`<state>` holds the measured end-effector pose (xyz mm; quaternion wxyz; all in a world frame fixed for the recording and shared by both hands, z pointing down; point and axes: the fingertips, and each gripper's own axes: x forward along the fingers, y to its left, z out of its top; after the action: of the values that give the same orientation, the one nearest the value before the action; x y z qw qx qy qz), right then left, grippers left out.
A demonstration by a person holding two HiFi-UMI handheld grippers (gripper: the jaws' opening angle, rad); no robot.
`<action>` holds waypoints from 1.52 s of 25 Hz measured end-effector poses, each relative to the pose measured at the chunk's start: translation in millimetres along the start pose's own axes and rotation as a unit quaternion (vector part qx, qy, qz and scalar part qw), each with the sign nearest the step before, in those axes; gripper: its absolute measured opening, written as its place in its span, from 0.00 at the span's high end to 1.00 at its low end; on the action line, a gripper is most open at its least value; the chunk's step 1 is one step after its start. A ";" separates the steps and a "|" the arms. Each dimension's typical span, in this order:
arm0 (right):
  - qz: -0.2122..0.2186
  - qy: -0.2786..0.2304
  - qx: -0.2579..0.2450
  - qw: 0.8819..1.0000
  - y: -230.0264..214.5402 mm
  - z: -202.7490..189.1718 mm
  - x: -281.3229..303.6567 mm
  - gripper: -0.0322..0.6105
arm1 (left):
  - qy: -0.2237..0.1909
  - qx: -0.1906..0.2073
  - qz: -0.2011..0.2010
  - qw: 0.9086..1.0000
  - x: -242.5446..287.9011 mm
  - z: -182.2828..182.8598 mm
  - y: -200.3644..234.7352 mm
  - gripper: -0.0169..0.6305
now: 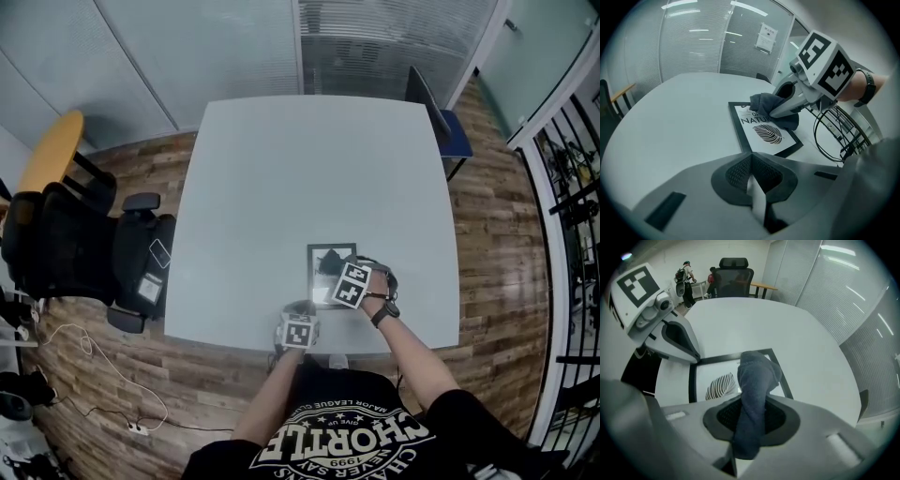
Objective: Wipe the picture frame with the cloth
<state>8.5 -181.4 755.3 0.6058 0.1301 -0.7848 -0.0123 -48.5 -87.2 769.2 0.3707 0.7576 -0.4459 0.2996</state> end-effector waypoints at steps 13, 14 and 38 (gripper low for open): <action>0.041 -0.029 -0.047 0.998 35.7 63.3 26.5 0.83 | -0.006 -0.001 -0.009 1.000 0.6 1.4 1.3 0.96; 0.038 -0.023 -0.043 0.998 33.7 57.6 25.9 0.83 | -0.006 -0.001 -0.008 1.000 0.3 1.4 2.1 0.96; 0.028 -0.051 0.029 0.998 27.3 35.1 -3.1 0.83 | -0.011 -0.008 -0.013 1.000 -0.7 -0.3 0.7 0.96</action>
<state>-29.4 -159.3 747.9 0.5609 0.1249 -0.8181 0.0202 -49.4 -86.8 769.1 0.3753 0.7637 -0.4426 0.2830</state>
